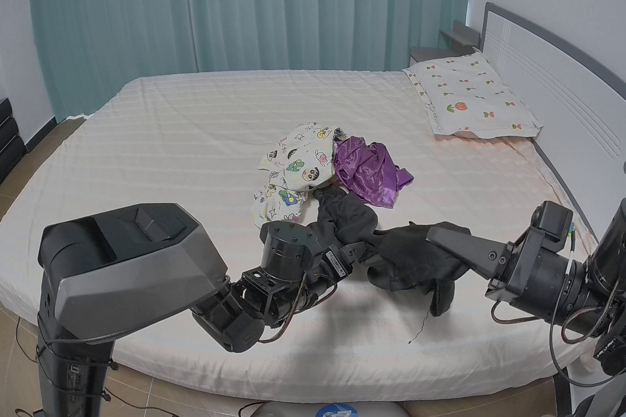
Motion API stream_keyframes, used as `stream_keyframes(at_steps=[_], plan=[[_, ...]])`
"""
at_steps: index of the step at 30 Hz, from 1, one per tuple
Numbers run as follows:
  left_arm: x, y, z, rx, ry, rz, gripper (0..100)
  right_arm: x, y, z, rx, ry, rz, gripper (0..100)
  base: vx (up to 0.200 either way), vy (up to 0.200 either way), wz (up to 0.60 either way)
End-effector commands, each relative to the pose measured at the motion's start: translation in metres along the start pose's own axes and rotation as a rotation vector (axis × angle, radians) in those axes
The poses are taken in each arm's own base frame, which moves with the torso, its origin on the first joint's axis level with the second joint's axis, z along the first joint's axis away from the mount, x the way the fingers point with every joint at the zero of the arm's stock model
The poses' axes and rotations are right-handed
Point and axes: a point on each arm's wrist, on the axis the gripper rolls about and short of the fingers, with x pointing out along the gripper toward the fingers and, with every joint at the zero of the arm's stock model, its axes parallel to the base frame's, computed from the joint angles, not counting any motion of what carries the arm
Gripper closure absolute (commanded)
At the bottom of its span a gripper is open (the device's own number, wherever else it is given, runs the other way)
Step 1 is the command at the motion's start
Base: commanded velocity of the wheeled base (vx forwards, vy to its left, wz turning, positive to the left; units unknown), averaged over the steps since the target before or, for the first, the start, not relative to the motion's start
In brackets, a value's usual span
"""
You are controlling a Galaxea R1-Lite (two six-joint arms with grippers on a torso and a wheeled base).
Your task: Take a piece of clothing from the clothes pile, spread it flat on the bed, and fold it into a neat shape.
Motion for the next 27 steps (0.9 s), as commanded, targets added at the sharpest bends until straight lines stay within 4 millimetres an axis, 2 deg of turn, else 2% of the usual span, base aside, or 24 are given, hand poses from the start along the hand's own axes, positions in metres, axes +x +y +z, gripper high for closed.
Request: stream_keyframes(at_steps=[1, 8, 16, 17, 21, 22, 27], plan=[[0.001, 0.004, 0.000, -0.038, -0.001, -0.014, 0, 0.002, 0.009, -0.007, -0.039, 0.027, 0.047, 100, 0.000, 0.000, 0.00], [0.003, 0.011, 0.002, -0.076, -0.018, -0.023, 0, 0.003, 0.016, -0.014, -0.049, 0.059, 0.079, 100, 0.000, 0.000, 0.00], [0.005, 0.019, 0.007, -0.170, -0.043, -0.033, 0, -0.010, 0.024, -0.012, -0.054, 0.052, 0.125, 100, 0.000, 0.000, 0.00], [0.005, 0.025, 0.005, -0.175, -0.007, -0.028, 0, -0.011, 0.024, -0.013, -0.054, 0.058, 0.126, 100, 0.000, 0.000, 0.00], [0.004, 0.024, 0.005, -0.172, 0.033, -0.044, 0, -0.011, 0.024, -0.014, -0.053, 0.065, 0.130, 100, 0.000, 0.000, 0.00], [0.004, 0.024, 0.005, -0.172, 0.036, -0.046, 100, -0.010, 0.025, -0.014, -0.054, 0.064, 0.131, 100, 0.000, 0.000, 0.00], [0.004, 0.027, 0.003, -0.157, 0.122, -0.027, 100, -0.011, 0.026, -0.013, -0.060, 0.066, 0.139, 100, 0.000, 0.000, 0.00]])
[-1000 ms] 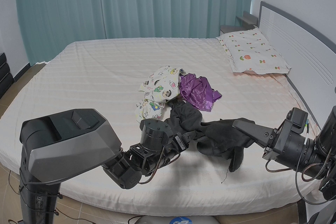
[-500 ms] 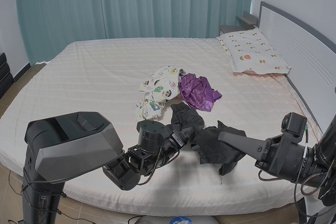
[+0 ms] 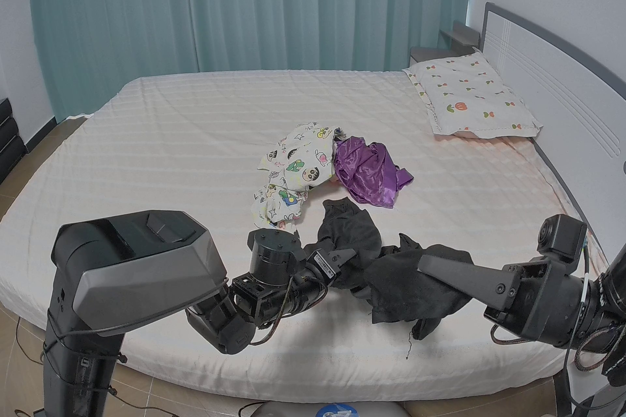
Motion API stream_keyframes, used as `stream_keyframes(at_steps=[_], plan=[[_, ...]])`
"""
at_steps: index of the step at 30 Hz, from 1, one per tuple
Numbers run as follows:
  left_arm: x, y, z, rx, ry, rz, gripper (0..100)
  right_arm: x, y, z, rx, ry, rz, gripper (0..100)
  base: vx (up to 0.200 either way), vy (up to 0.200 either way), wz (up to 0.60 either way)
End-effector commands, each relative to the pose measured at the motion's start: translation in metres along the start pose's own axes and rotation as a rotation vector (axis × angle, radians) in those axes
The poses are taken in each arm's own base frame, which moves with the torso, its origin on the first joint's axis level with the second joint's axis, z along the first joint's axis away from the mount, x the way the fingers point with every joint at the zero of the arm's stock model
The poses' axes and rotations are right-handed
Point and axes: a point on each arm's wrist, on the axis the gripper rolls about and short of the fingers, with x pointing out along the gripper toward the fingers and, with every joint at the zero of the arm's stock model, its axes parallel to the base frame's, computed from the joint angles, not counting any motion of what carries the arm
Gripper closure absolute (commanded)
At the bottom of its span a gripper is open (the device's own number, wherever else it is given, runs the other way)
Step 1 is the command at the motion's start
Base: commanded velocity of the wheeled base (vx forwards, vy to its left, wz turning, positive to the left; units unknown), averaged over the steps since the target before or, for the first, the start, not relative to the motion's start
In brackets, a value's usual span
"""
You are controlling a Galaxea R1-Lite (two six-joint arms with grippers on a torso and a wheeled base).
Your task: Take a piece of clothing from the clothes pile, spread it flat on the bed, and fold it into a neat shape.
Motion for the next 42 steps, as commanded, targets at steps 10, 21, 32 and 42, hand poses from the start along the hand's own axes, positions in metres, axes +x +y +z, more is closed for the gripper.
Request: stream_keyframes(at_steps=[10, 21, 32, 42], plan=[[-0.032, -0.003, 0.026, -0.023, 0.011, 0.153, 100, -0.002, -0.021, 0.010, -0.006, -0.043, -0.101, 100, 0.000, 0.000, 0.00], [-0.150, -0.070, 0.061, -0.002, -0.166, -0.037, 100, 0.030, -0.083, 0.036, -0.015, -0.109, -0.297, 100, 0.000, 0.000, 0.00], [-0.179, -0.086, 0.068, 0.197, -0.355, -0.014, 100, 0.047, -0.063, 0.082, -0.177, -0.307, -0.239, 100, 0.000, 0.000, 0.00], [-0.148, -0.051, 0.059, 0.101, -0.270, 0.099, 100, 0.042, -0.136, 0.056, -0.058, -0.251, -0.414, 100, 0.000, 0.000, 0.00]])
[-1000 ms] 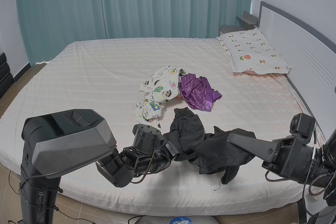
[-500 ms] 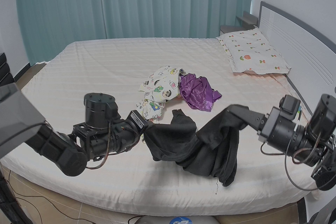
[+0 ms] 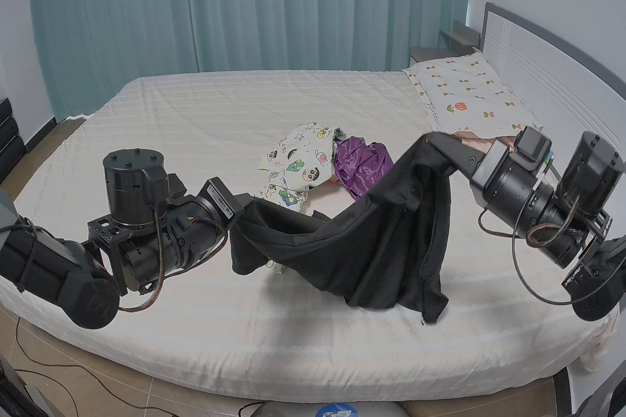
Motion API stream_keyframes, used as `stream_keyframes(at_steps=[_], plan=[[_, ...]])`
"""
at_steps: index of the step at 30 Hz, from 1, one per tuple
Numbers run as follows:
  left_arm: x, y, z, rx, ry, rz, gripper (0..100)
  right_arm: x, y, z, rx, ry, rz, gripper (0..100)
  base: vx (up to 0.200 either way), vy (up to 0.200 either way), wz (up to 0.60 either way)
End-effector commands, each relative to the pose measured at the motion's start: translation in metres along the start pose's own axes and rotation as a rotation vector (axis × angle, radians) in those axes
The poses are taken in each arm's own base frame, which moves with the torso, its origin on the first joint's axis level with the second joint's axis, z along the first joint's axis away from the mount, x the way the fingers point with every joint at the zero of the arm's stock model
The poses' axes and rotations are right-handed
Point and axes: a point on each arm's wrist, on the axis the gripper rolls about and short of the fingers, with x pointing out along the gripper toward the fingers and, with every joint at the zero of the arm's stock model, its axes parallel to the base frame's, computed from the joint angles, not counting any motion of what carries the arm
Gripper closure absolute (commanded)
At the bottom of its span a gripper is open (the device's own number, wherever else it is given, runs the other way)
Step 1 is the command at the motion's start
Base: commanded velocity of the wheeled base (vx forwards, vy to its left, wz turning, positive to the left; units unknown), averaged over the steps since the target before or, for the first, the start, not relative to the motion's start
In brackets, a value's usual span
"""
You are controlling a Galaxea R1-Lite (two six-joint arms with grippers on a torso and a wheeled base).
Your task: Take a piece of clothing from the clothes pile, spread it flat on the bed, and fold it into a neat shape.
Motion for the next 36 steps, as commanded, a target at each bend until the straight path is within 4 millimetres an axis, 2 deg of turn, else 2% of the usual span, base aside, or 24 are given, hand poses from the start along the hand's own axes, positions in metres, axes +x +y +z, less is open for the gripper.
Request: stream_keyframes(at_steps=[1, 6, 7, 9, 17, 22, 30, 36], plan=[[0.014, 0.021, -0.014, -0.050, 0.045, 0.081, 100, 0.003, -0.051, -0.030, 0.055, 0.065, -0.138, 100, 0.000, 0.000, 0.00], [0.020, 0.021, -0.020, -0.062, 0.069, 0.080, 100, 0.013, -0.064, -0.048, 0.101, 0.052, -0.115, 100, 0.000, 0.000, 0.00], [0.022, 0.019, -0.026, -0.058, 0.099, 0.069, 100, 0.016, -0.069, -0.058, 0.113, 0.077, -0.133, 100, 0.000, 0.000, 0.00], [0.025, 0.021, -0.030, -0.069, 0.120, 0.073, 100, 0.016, -0.072, -0.063, 0.128, 0.083, -0.156, 100, 0.000, 0.000, 0.00], [0.027, 0.022, -0.031, -0.125, 0.127, 0.076, 100, 0.011, -0.064, -0.059, 0.168, 0.064, -0.150, 100, 0.000, 0.000, 0.00], [0.028, 0.022, -0.031, -0.123, 0.116, 0.079, 100, 0.009, -0.056, -0.065, 0.169, 0.086, -0.132, 100, 0.000, 0.000, 0.00], [0.025, 0.023, -0.029, -0.131, 0.120, 0.079, 100, 0.009, -0.057, -0.065, 0.168, 0.079, -0.140, 100, 0.000, 0.000, 0.00], [0.025, 0.024, -0.030, -0.131, 0.122, 0.085, 100, 0.009, -0.057, -0.065, 0.169, 0.081, -0.143, 100, 0.200, 0.000, 0.00]])
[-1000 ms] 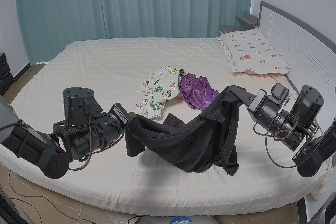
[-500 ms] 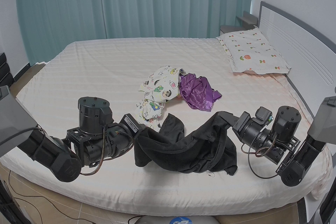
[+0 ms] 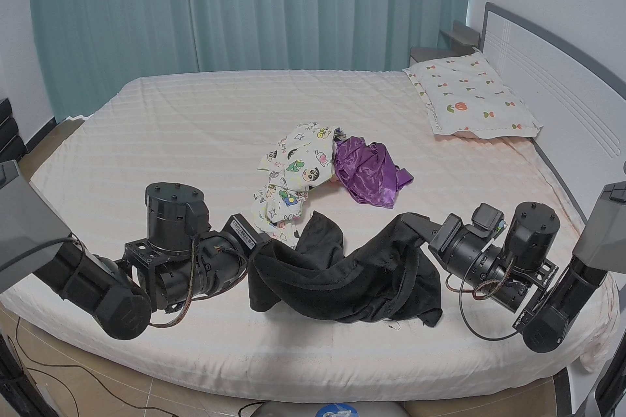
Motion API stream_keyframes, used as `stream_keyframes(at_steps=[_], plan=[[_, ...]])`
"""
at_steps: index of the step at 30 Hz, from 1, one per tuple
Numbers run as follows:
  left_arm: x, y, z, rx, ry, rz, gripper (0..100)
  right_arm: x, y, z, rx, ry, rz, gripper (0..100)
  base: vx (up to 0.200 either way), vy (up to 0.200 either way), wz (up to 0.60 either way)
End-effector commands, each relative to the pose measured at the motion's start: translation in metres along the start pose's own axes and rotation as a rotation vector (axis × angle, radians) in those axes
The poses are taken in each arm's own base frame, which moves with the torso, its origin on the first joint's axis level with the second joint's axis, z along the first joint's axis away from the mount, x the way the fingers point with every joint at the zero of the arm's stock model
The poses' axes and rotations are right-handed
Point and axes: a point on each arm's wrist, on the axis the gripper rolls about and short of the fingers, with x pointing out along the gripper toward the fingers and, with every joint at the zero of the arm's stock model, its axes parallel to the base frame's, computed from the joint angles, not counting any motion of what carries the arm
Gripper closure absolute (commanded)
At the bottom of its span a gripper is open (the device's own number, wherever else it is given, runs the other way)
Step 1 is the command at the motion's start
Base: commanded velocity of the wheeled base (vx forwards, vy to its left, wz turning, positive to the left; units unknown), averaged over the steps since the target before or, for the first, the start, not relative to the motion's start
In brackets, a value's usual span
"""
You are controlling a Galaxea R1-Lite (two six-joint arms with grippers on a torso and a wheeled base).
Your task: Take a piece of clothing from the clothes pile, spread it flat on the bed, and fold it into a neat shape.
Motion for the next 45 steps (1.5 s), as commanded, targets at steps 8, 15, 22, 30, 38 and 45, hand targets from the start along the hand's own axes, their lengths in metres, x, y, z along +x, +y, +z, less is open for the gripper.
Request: stream_keyframes(at_steps=[8, 15, 22, 30, 38, 45], plan=[[-0.003, 0.006, -0.007, 0.008, 0.018, 0.011, 100, -0.001, 0.002, 0.002, -0.002, -0.014, 0.013, 100, 0.000, 0.000, 0.00], [-0.005, 0.011, -0.009, 0.006, 0.042, 0.011, 100, -0.002, 0.002, 0.002, -0.003, -0.012, 0.013, 100, 0.000, 0.000, 0.00], [-0.009, 0.014, -0.010, 0.005, 0.059, 0.016, 100, -0.002, 0.002, 0.002, -0.003, -0.013, 0.014, 100, 0.000, 0.200, 0.00], [-0.019, 0.018, -0.010, -0.002, 0.062, 0.028, 100, -0.003, 0.005, 0.004, -0.004, -0.019, 0.022, 100, 0.000, 0.200, 0.00], [-0.019, 0.022, -0.013, -0.002, 0.072, 0.042, 100, -0.003, 0.005, 0.004, -0.004, -0.019, 0.022, 100, 0.000, 0.075, 0.00], [-0.020, 0.023, -0.013, -0.004, 0.081, 0.041, 100, -0.003, 0.004, 0.004, -0.004, -0.017, 0.021, 100, -0.171, 0.000, 0.00]])
